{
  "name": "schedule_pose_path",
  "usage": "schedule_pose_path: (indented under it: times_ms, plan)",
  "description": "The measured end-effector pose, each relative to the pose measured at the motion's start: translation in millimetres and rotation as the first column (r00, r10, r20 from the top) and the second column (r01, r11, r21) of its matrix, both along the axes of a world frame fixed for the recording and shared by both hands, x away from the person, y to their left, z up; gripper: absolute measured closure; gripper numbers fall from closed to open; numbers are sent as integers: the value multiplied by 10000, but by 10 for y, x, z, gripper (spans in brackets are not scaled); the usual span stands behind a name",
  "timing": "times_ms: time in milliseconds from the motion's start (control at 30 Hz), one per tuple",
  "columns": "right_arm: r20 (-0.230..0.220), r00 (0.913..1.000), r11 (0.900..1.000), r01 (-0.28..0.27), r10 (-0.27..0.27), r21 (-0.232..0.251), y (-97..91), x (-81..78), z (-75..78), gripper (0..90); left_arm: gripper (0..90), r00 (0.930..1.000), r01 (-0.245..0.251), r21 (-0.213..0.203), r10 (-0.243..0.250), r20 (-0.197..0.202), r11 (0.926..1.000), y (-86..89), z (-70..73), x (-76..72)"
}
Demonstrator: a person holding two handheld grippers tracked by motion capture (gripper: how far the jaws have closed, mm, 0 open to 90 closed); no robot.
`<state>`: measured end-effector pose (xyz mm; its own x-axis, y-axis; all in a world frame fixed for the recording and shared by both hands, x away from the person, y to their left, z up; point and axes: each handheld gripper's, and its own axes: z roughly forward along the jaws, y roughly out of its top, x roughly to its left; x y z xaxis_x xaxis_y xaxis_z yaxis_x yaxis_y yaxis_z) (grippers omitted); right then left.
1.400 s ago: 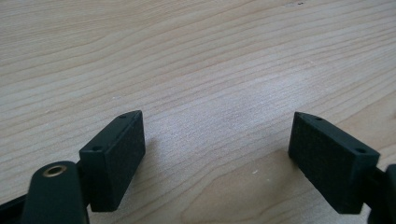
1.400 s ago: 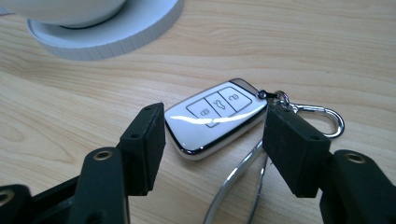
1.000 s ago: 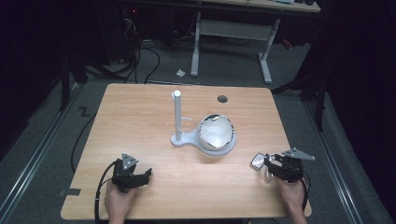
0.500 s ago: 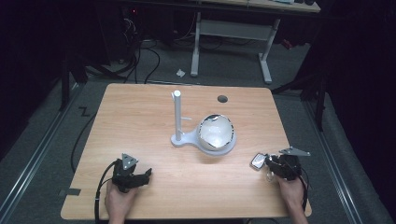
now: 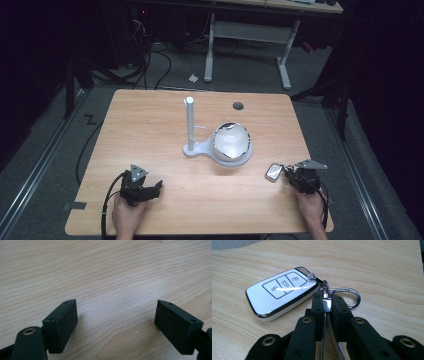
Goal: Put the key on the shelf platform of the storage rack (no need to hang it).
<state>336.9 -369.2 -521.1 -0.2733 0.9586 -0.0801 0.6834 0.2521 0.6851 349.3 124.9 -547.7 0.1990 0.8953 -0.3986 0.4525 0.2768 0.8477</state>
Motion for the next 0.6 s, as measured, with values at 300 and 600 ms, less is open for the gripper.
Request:
schedule_pose_path:
  times_ms: [300, 600]
  plan:
    - [589, 9981, 9989, -201, 176, 419, 2, -122, 23, 817, 191, 10000, 0, 0, 0, -3, 10000, 0, 0, 0]
    - [1273, 9902, 9927, -703, 576, 976, 29, -179, 239, 818, 191, 10000, 0, -4, 0, -3, 10000, 1, 0, 0]
